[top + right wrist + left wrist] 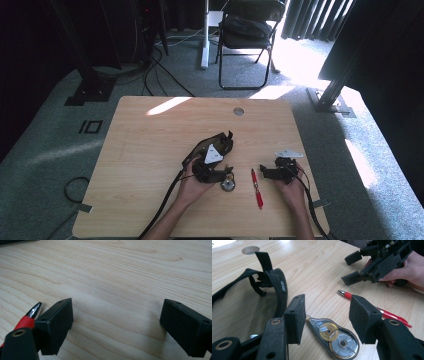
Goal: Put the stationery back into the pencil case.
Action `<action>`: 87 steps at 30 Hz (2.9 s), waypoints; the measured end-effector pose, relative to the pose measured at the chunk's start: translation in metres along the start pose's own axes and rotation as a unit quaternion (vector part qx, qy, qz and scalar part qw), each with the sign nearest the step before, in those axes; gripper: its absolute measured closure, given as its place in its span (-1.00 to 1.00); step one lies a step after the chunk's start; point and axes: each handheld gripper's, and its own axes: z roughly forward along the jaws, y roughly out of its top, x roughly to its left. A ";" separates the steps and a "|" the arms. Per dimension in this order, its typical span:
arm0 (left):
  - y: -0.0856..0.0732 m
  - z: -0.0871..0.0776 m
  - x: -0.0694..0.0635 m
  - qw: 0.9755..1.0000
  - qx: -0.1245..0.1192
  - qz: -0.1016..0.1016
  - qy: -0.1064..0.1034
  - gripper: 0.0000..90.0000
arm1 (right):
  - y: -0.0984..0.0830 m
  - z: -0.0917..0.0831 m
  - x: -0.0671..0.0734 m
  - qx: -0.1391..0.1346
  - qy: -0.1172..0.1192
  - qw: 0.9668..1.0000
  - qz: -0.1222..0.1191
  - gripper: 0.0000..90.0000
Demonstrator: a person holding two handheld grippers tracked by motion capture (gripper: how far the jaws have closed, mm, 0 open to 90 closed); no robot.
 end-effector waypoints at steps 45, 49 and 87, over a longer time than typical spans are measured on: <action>-0.023 0.037 -0.018 0.999 0.050 0.003 -0.014 -0.13 | 0.000 0.000 0.000 0.000 0.000 1.000 0.000 -0.75; -0.027 0.040 -0.018 0.998 0.058 0.001 -0.012 -0.13 | 0.000 0.000 0.000 0.000 0.000 1.000 0.000 -0.75; -0.044 0.048 -0.013 0.996 0.092 0.000 -0.003 -0.15 | 0.000 0.000 0.000 0.000 0.000 1.000 0.000 -0.75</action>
